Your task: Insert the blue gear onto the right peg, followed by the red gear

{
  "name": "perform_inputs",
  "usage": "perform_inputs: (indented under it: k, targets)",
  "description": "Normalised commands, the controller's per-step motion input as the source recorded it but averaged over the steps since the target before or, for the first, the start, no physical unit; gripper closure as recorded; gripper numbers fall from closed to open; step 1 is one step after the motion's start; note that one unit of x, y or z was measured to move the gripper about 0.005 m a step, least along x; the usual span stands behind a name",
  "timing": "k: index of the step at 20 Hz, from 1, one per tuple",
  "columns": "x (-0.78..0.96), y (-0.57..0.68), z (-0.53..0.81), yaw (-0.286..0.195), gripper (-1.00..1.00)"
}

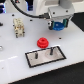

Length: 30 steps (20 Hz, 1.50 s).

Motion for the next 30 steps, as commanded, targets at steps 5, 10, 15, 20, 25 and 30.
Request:
perform_inputs:
  k: [5,10,15,20,25,30]
  targets:
    - [0.64,-0.21,0.45,0.0,1.0]
    - [0.69,-0.3,0.37,0.0,1.0]
    - [0.72,-0.31,0.35,0.0,1.0]
    - [0.75,-0.32,0.29,0.0,1.0]
    - [0.78,-0.3,0.23,0.0,1.0]
    - [0.74,-0.24,0.17,0.0,1.0]
